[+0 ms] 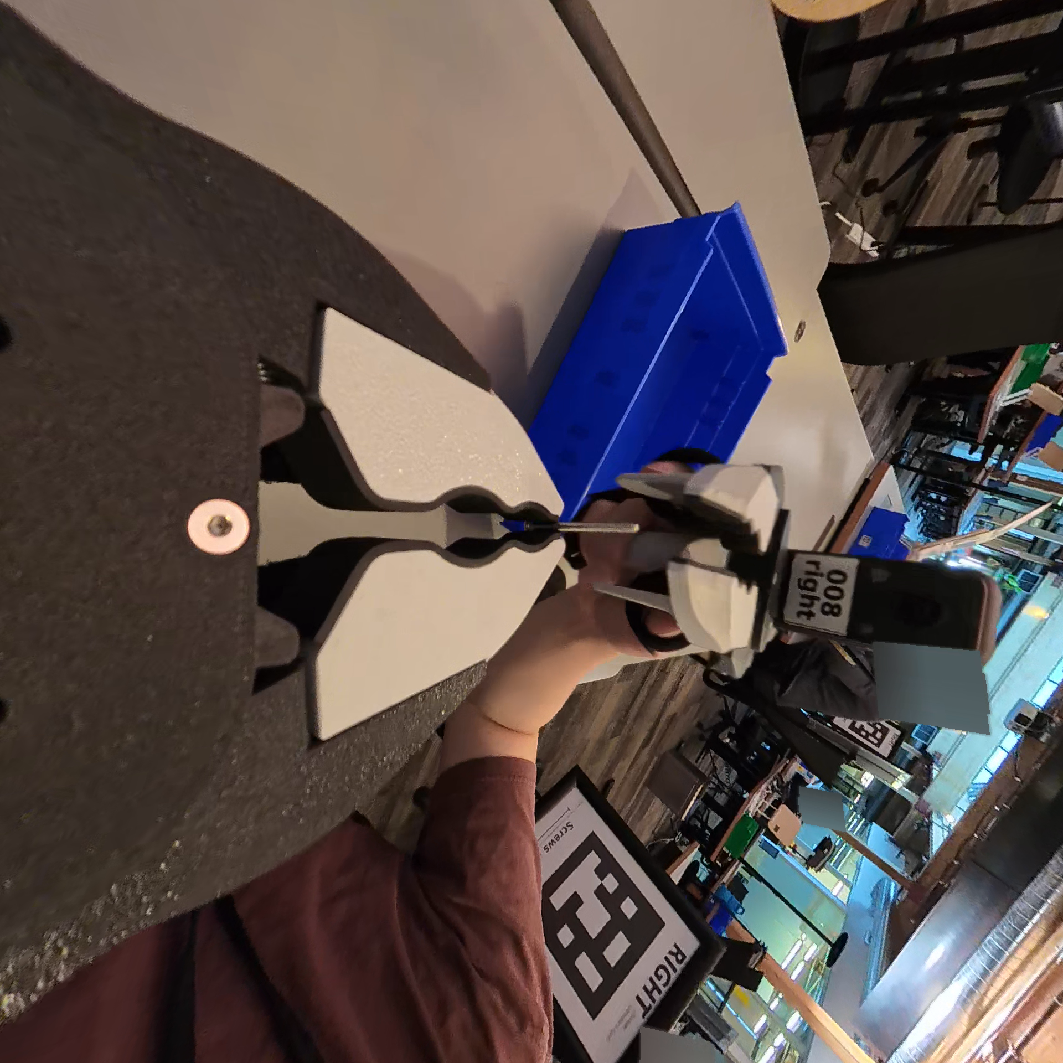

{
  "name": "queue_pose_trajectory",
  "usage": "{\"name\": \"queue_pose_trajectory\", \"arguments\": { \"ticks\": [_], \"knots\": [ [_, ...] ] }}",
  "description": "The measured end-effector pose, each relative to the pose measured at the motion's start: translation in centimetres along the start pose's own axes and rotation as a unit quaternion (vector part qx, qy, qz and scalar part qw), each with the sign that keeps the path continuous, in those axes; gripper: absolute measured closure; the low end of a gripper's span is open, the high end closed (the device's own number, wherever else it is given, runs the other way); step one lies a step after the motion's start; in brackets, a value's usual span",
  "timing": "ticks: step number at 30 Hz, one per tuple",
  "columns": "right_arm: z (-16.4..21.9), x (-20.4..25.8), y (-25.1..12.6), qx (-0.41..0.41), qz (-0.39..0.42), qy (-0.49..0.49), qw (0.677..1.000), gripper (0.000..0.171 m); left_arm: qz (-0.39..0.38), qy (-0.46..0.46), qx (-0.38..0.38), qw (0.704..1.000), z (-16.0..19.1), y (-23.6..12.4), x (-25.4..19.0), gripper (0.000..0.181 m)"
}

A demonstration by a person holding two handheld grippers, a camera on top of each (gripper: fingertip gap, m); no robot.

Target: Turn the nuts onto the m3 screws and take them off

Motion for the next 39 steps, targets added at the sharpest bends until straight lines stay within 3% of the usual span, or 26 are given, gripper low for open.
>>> {"name": "queue_pose_trajectory", "arguments": {
  "ticks": [4, 7, 11, 16, 23, 26, 29, 32, 39],
  "knots": [
    [-1.7, 0.9, -1.9, 0.058, 0.018, -0.048, 0.997, 0.155, -0.007, 0.025, -0.012, 1.0, -0.3, -1.3, 0.0, 0.179],
    [-1.8, 1.6, -3.2, 0.169, 0.076, -0.062, 0.981, 0.153, -0.006, 0.051, -0.025, 0.998, -0.6, -2.8, -0.5, 0.179],
    [0.6, 2.2, -4.4, 0.303, 0.177, -0.081, 0.933, 0.152, -0.021, 0.073, -0.057, 0.995, -0.9, -5.2, -0.7, 0.179],
    [7.1, 3.5, -4.8, 0.457, 0.218, -0.041, 0.861, 0.153, -0.077, 0.076, -0.072, 0.992, -1.2, -8.1, -0.2, 0.179],
    [12.6, 2.7, -3.1, 0.616, 0.152, -0.112, 0.765, 0.161, -0.066, 0.067, -0.089, 0.992, -1.0, -10.9, -0.6, 0.179],
    [13.7, 2.3, -2.4, 0.657, 0.07, -0.122, 0.741, 0.16, -0.071, 0.072, -0.094, 0.99, -1.2, -11.7, -0.9, 0.179],
    [13.6, 2.5, -1.7, 0.692, 0.07, -0.089, 0.713, 0.162, -0.058, 0.081, -0.112, 0.989, -1.6, -12.5, -2.0, 0.179],
    [13.4, 2.8, -1.1, 0.705, 0.081, -0.124, 0.693, 0.162, -0.07, 0.096, -0.105, 0.987, -1.5, -12.7, -2.5, 0.179],
    [14.3, 3.7, -0.7, 0.657, 0.16, -0.127, 0.725, 0.162, -0.069, 0.097, -0.102, 0.988, -1.5, -12.7, -3.0, 0.179]
  ]
}}
Point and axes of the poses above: each gripper's, where its closed fingertips meet, y out along the fingers, z out of its underside, x = y × z across the jaws, the point moved 9 cm from there along -y, back along the fingers, and after that the axes turned 9 degrees about -y, right-handed, at the moved point
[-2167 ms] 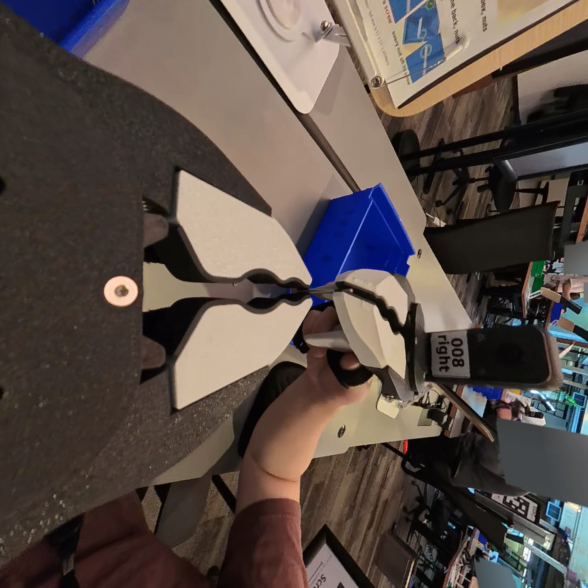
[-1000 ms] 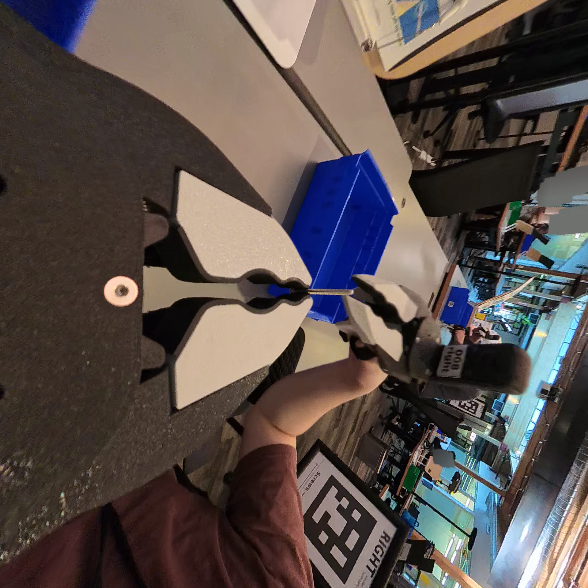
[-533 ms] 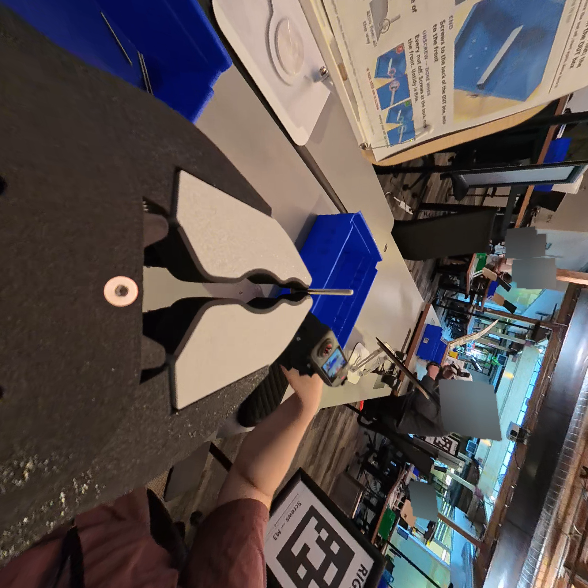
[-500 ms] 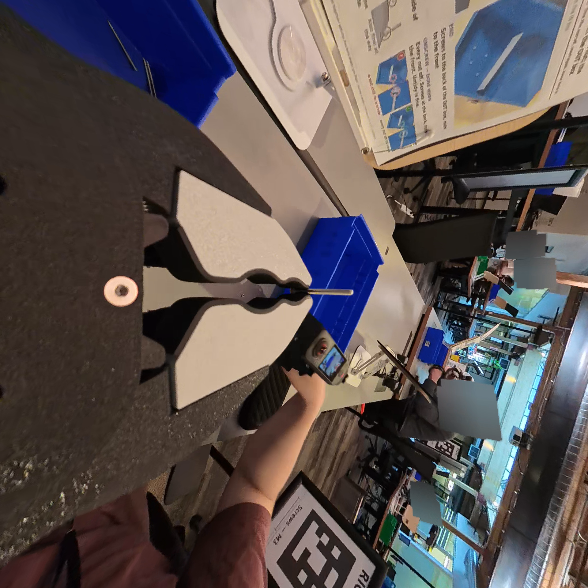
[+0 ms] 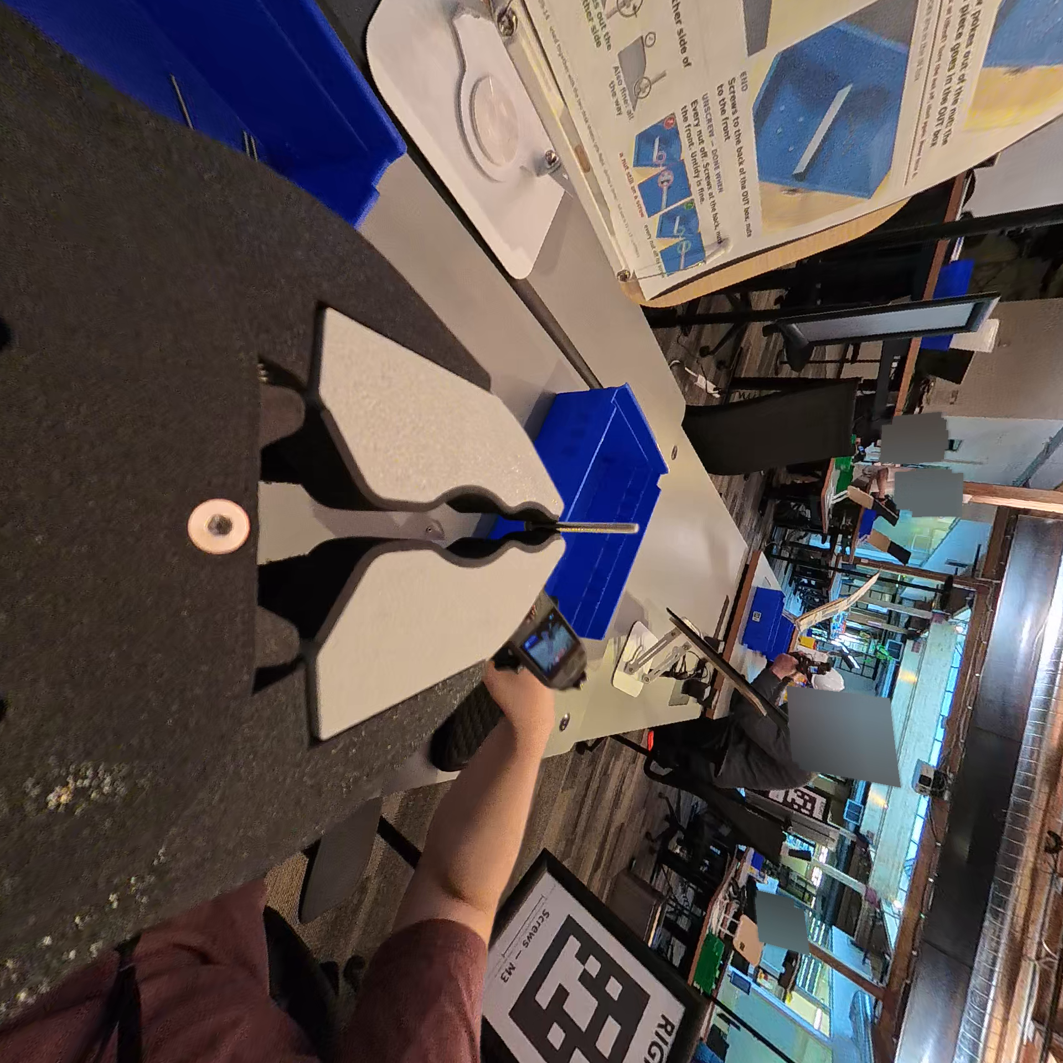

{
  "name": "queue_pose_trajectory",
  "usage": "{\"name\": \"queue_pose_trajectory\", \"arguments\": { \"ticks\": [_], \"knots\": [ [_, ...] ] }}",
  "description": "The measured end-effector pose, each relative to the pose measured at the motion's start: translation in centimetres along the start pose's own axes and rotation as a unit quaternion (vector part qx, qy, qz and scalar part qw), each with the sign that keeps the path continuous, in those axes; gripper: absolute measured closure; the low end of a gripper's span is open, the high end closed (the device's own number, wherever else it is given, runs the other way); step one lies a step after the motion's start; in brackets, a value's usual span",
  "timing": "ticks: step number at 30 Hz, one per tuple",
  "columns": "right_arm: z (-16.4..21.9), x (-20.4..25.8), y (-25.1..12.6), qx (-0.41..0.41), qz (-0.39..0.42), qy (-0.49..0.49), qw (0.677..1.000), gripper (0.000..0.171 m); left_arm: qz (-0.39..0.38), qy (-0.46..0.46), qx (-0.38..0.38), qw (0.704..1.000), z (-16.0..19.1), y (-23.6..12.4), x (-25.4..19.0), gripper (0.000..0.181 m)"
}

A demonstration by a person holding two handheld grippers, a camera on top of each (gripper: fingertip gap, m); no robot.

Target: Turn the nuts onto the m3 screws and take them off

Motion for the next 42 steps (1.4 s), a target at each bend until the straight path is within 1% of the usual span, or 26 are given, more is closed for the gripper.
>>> {"name": "queue_pose_trajectory", "arguments": {
  "ticks": [2, 5, 7, 9, 11, 13, 14, 15, 16, 18, 19, 20, 21, 23, 24, 26, 27, 29, 30, 33, 34, 35, 36, 39, 42],
  "knots": [
    [0.6, 0.6, -1.7, -0.018, 0.029, 0.007, 0.999, 0.162, -0.008, 0.001, 0.005, 1.0, 0.1, 0.0, 0.0, 0.179],
    [3.3, 0.4, -6.8, -0.065, 0.071, 0.047, 0.994, 0.162, -0.006, 0.002, 0.001, 1.0, -0.1, -0.1, -0.2, 0.179],
    [6.7, -0.8, -10.8, -0.075, 0.115, 0.097, 0.986, 0.156, -0.008, 0.004, 0.0, 1.0, -0.1, -0.1, -0.4, 0.179],
    [10.7, -2.4, -14.0, -0.067, 0.164, 0.162, 0.971, 0.152, -0.013, 0.007, 0.005, 1.0, 0.0, 0.0, -0.4, 0.179],
    [14.6, -3.7, -16.2, -0.05, 0.208, 0.228, 0.95, 0.15, -0.018, 0.009, 0.008, 1.0, 0.1, 0.3, -0.4, 0.179],
    [18.5, -5.2, -17.1, -0.007, 0.25, 0.288, 0.924, 0.145, -0.022, 0.009, 0.012, 1.0, 0.2, 0.6, -0.3, 0.179],
    [20.3, -6.2, -16.9, 0.008, 0.262, 0.323, 0.909, 0.141, -0.024, 0.008, 0.016, 1.0, 0.3, 0.7, -0.3, 0.179],
    [21.9, -7.2, -16.3, 0.009, 0.253, 0.363, 0.897, 0.138, -0.026, 0.008, 0.02, 0.999, 0.4, 0.8, -0.2, 0.179],
    [23.1, -8.1, -15.2, -0.002, 0.231, 0.403, 0.886, 0.137, -0.029, 0.009, 0.023, 0.999, 0.5, 0.9, -0.2, 0.179],
    [24.7, -8.9, -12.7, -0.023, 0.158, 0.467, 0.87, 0.13, -0.036, 0.01, 0.028, 0.999, 0.5, 1.0, -0.1, 0.179],
    [25.2, -9.1, -11.6, -0.012, 0.137, 0.491, 0.86, 0.13, -0.039, 0.01, 0.027, 0.999, 0.5, 0.9, -0.1, 0.179],
    [25.6, -9.2, -11.1, 0.002, 0.15, 0.497, 0.855, 0.128, -0.041, 0.011, 0.025, 0.999, 0.4, 0.7, -0.1, 0.179],
    [25.6, -9.4, -11.2, 0.003, 0.18, 0.485, 0.856, 0.143, -0.044, 0.012, 0.023, 0.999, 0.4, 0.6, -0.1, 0.179],
    [25.7, -9.2, -11.1, 0.023, 0.175, 0.482, 0.858, 0.151, -0.05, 0.014, 0.019, 0.998, 0.2, 0.2, 0.0, 0.179],
    [25.8, -9.2, -11.1, 0.033, 0.18, 0.482, 0.857, 0.152, -0.053, 0.014, 0.016, 0.998, 0.2, 0.0, 0.0, 0.179],
    [26.2, -9.6, -11.6, 0.044, 0.203, 0.479, 0.853, 0.142, -0.057, 0.014, 0.011, 0.998, 0.0, -0.3, 0.0, 0.179],
    [26.4, -9.8, -11.8, 0.033, 0.207, 0.481, 0.851, 0.138, -0.058, 0.014, 0.009, 0.998, 0.0, -0.4, 0.0, 0.179],
    [26.8, -10.2, -11.6, 0.005, 0.193, 0.499, 0.845, 0.138, -0.061, 0.015, 0.008, 0.998, -0.1, -0.6, 0.0, 0.179],
    [27.1, -10.3, -11.0, 0.007, 0.174, 0.507, 0.844, 0.138, -0.062, 0.016, 0.008, 0.998, -0.1, -0.7, 0.0, 0.179],
    [28.1, -10.1, -8.5, 0.039, 0.082, 0.533, 0.841, 0.128, -0.067, 0.015, 0.01, 0.998, -0.1, -0.9, 0.1, 0.179],
    [28.2, -10.1, -7.9, 0.041, 0.062, 0.532, 0.843, 0.13, -0.067, 0.014, 0.01, 0.998, -0.2, -1.0, 0.1, 0.179],
    [28.2, -10.0, -7.6, 0.03, 0.048, 0.527, 0.848, 0.154, -0.068, 0.015, 0.009, 0.998, -0.2, -1.1, 0.1, 0.179],
    [28.1, -9.9, -7.4, 0.017, 0.041, 0.526, 0.849, 0.162, -0.07, 0.015, 0.009, 0.997, -0.2, -1.2, 0.1, 0.179],
    [28.6, -9.7, -7.6, 0.013, 0.026, 0.524, 0.852, 0.163, -0.073, 0.016, 0.003, 0.997, -0.3, -1.5, 0.0, 0.179],
    [29.4, -9.6, -7.9, 0.027, 0.017, 0.519, 0.854, 0.164, -0.069, 0.015, 0.003, 0.997, -0.4, -1.6, 0.0, 0.179]
  ]
}}
Point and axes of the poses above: each gripper's, where its closed fingertips meet, y out along the fingers, z out of its underside, x = y × z across the jaws, the point moved 9 cm from there along -y, back along the fingers, and after that the axes turned 9 degrees about -y, right-handed, at the moved point
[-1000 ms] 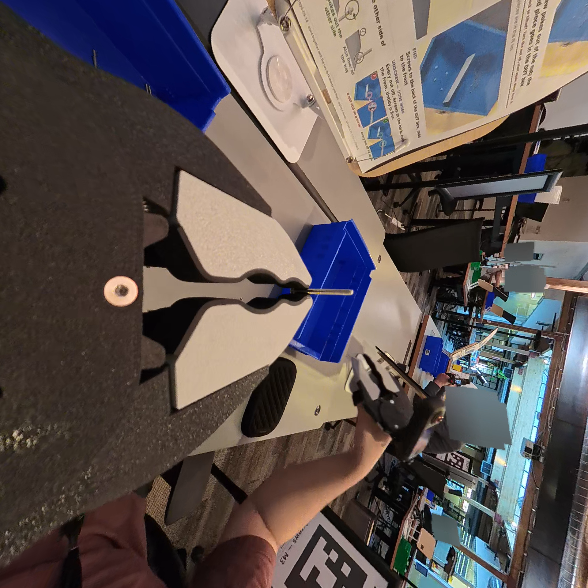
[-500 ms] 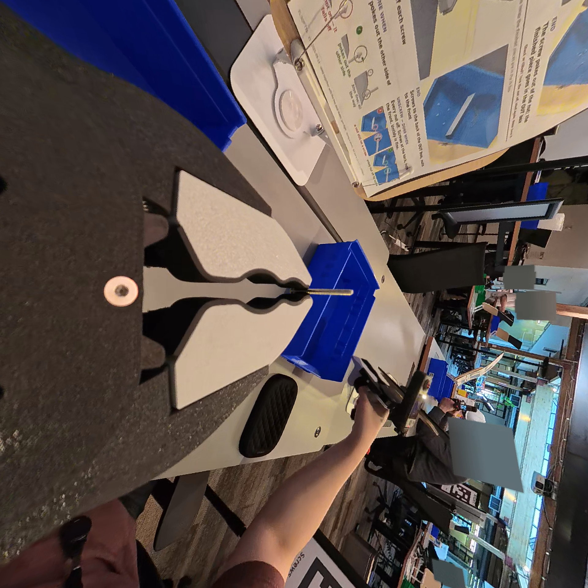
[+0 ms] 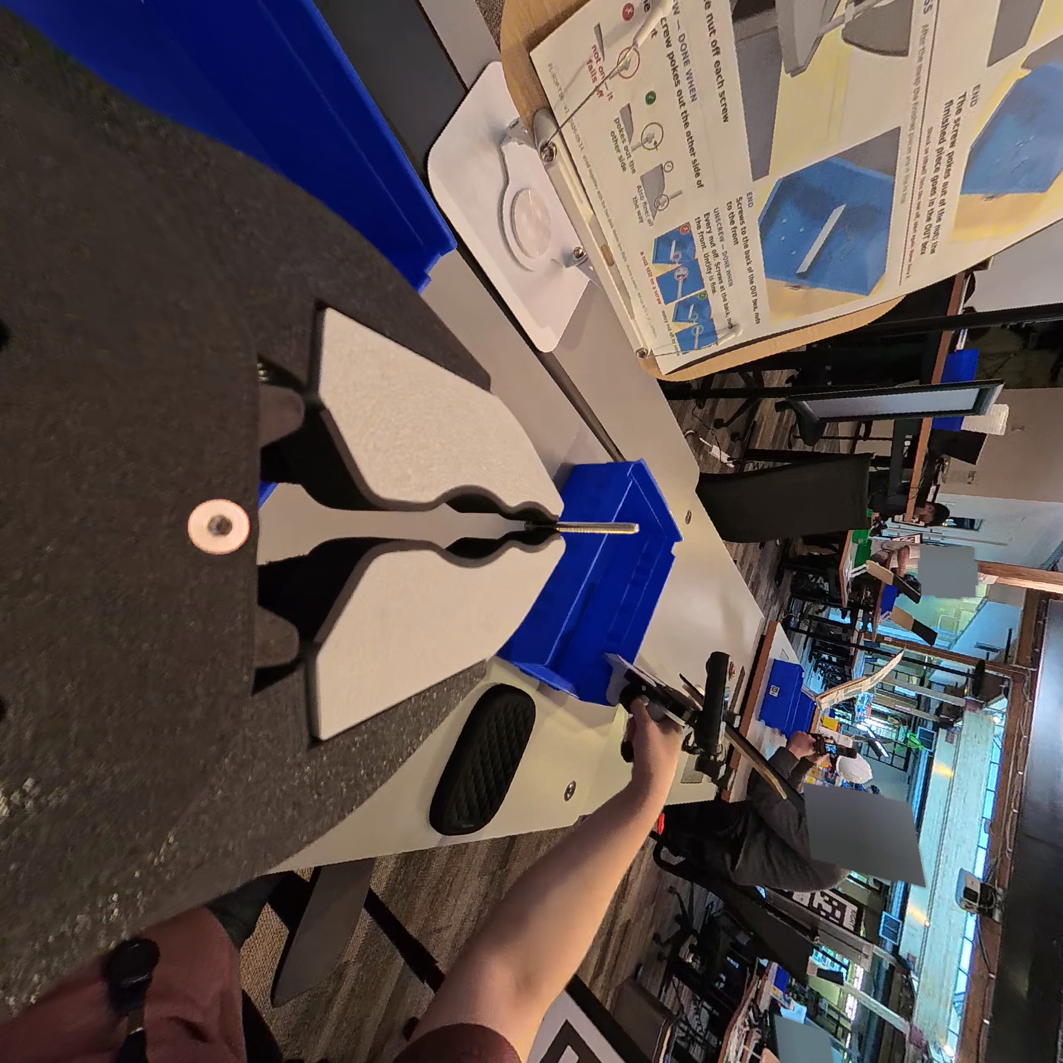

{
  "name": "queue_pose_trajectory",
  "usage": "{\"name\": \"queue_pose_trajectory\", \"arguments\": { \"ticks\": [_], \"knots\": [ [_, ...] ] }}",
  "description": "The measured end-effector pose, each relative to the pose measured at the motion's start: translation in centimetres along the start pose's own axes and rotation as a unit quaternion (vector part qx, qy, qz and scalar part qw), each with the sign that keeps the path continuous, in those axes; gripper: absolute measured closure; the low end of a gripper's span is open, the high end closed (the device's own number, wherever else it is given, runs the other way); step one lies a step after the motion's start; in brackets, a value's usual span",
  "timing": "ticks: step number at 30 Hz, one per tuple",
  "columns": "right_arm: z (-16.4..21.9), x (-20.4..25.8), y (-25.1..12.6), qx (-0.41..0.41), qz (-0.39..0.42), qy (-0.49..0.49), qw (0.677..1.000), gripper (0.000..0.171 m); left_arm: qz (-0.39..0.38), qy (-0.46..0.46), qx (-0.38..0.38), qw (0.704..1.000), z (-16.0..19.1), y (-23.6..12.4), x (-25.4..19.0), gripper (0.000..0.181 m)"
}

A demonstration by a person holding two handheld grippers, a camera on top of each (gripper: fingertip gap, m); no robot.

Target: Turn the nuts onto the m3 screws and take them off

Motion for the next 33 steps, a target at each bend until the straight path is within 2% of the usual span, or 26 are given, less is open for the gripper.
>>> {"name": "queue_pose_trajectory", "arguments": {
  "ticks": [5, 6, 8, 10, 12, 14, 15, 18, 22, 26, 33],
  "knots": [
    [0.2, -0.7, -0.1, -0.001, 0.003, -0.006, 1.0, 0.163, 0.0, 0.001, -0.004, 1.0, -0.1, -0.2, -0.1, 0.179],
    [0.2, -0.6, -0.3, -0.003, 0.021, -0.012, 1.0, 0.161, -0.001, 0.001, -0.005, 1.0, -0.2, -0.3, -0.1, 0.179],
    [-0.1, -0.2, -2.0, -0.035, 0.094, -0.025, 0.995, 0.144, -0.003, 0.0, -0.01, 1.0, -0.3, -0.8, 0.0, 0.179],
    [-0.8, 1.9, -5.4, -0.111, 0.153, -0.028, 0.982, 0.14, -0.004, -0.001, -0.021, 1.0, -0.6, -1.7, -0.1, 0.179],
    [-2.0, 6.6, -9.6, -0.229, 0.176, -0.045, 0.956, 0.139, -0.01, 0.001, -0.035, 0.999, -1.1, -2.8, -0.1, 0.179],
    [-3.7, 13.5, -11.9, -0.338, 0.111, -0.097, 0.929, 0.145, -0.024, 0.004, -0.046, 0.999, -1.4, -4.1, -0.1, 0.179],
    [-4.8, 17.2, -12.0, -0.361, 0.059, -0.128, 0.922, 0.146, -0.035, 0.006, -0.049, 0.998, -1.6, -4.7, 0.0, 0.179],
    [-7.7, 26.6, -10.0, -0.336, -0.04, -0.217, 0.916, 0.136, -0.085, 0.014, -0.055, 0.995, -1.7, -6.5, 0.3, 0.179],
    [-9.2, 33.3, -8.5, -0.319, -0.059, -0.28, 0.904, 0.136, -0.106, -0.002, -0.054, 0.993, -1.3, -8.5, 0.8, 0.179],
    [-9.0, 34.7, -9.1, -0.318, -0.055, -0.29, 0.901, 0.136, -0.085, -0.023, -0.051, 0.995, -1.0, -9.6, 0.8, 0.179],
    [-7.0, 31.4, -10.7, -0.321, -0.04, -0.27, 0.907, 0.134, -0.08, -0.023, 0.081, 0.993, 1.2, -6.7, 0.2, 0.179]
  ]
}}
Point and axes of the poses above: each gripper's, where its closed fingertips meet, y out along the fingers, z out of its underside, x = y × z across the jaws, the point moved 9 cm from there along -y, back along the fingers, and after that the axes turned 9 degrees about -y, right-handed, at the moved point
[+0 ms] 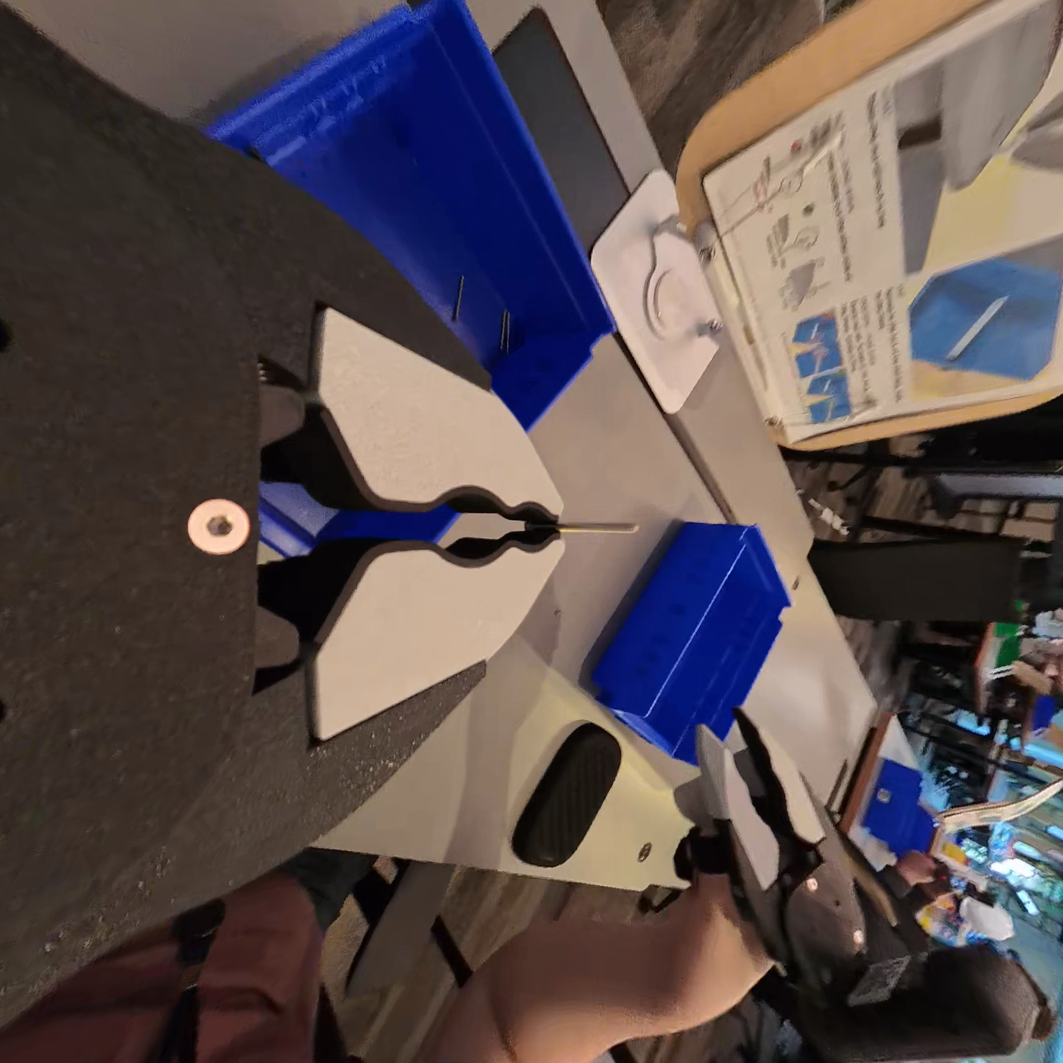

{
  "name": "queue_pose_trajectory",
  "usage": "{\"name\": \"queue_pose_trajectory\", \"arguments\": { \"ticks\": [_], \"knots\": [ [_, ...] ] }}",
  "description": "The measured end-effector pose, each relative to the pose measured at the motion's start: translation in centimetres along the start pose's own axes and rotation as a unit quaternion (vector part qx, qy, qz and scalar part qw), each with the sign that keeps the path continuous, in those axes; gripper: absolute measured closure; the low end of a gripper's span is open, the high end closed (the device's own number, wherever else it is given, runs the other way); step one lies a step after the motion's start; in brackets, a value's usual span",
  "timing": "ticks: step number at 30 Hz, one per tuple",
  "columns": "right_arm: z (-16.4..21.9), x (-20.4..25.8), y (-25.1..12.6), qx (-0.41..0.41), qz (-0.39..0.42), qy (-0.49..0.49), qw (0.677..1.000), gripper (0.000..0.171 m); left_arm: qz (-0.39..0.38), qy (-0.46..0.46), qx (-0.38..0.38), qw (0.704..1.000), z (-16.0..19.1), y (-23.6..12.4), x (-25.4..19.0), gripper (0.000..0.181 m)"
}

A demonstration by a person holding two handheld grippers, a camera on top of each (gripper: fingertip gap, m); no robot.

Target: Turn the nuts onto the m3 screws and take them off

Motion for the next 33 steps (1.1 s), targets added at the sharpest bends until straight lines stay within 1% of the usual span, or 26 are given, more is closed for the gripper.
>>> {"name": "queue_pose_trajectory", "arguments": {
  "ticks": [2, 4, 7, 9, 12, 15, 18, 20, 23, 25, 28, 33],
  "knots": [
    [1.3, -0.8, -0.7, -0.007, -0.015, 0.019, 1.0, 0.134, 0.013, 0.0, 0.011, 1.0, 0.2, 1.0, -1.0, 0.179],
    [2.8, -1.4, -0.8, 0.002, -0.026, 0.027, 0.999, 0.134, 0.005, -0.001, 0.008, 1.0, 0.4, 1.6, -2.0, 0.179],
    [4.8, -2.2, -0.7, 0.013, -0.034, 0.03, 0.999, 0.133, -0.01, -0.003, 0.042, 0.999, 0.7, 3.7, -2.9, 0.179],
    [5.7, -2.5, -0.5, 0.009, -0.046, 0.039, 0.998, 0.133, -0.015, -0.019, 0.055, 0.998, 0.2, 6.0, -3.2, 0.179],
    [6.7, -3.0, -0.5, -0.006, -0.059, 0.05, 0.997, 0.133, 0.014, -0.025, 0.103, 0.994, -0.6, 10.4, -4.1, 0.179],
    [7.8, -3.3, -0.7, -0.015, -0.069, 0.059, 0.996, 0.133, -0.029, -0.024, 0.18, 0.983, -0.7, 14.6, -3.1, 0.179],
    [9.0, -3.5, -1.1, -0.015, -0.077, 0.062, 0.995, 0.133, -0.054, -0.048, 0.221, 0.973, -0.4, 16.7, -1.8, 0.179],
    [9.8, -3.8, -1.4, -0.009, -0.077, 0.061, 0.995, 0.133, -0.08, -0.069, 0.251, 0.962, 0.0, 17.8, -0.7, 0.179],
    [10.7, -4.4, -1.7, -0.005, -0.078, 0.064, 0.995, 0.133, -0.151, -0.092, 0.304, 0.936, 1.1, 19.3, 1.5, 0.179],
    [11.0, -4.7, -1.8, -0.009, -0.081, 0.069, 0.994, 0.133, -0.181, -0.112, 0.332, 0.919, 1.7, 20.2, 2.5, 0.179],
    [11.5, -4.8, -1.8, -0.012, -0.087, 0.072, 0.994, 0.132, -0.229, -0.135, 0.352, 0.897, 2.2, 21.3, 3.7, 0.179],
    [12.5, -4.5, -1.5, -0.007, -0.099, 0.07, 0.993, 0.131, -0.324, -0.154, 0.385, 0.85, 2.8, 21.7, 5.5, 0.179]
  ]
}}
Point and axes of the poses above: each gripper's, where its closed fingertips meet, y out along the fingers, z out of its underside, x = y × z across the jaws, the point moved 9 cm from there along -y, back along the fingers, and after that the axes turned 9 degrees about -y, right-handed, at the moved point
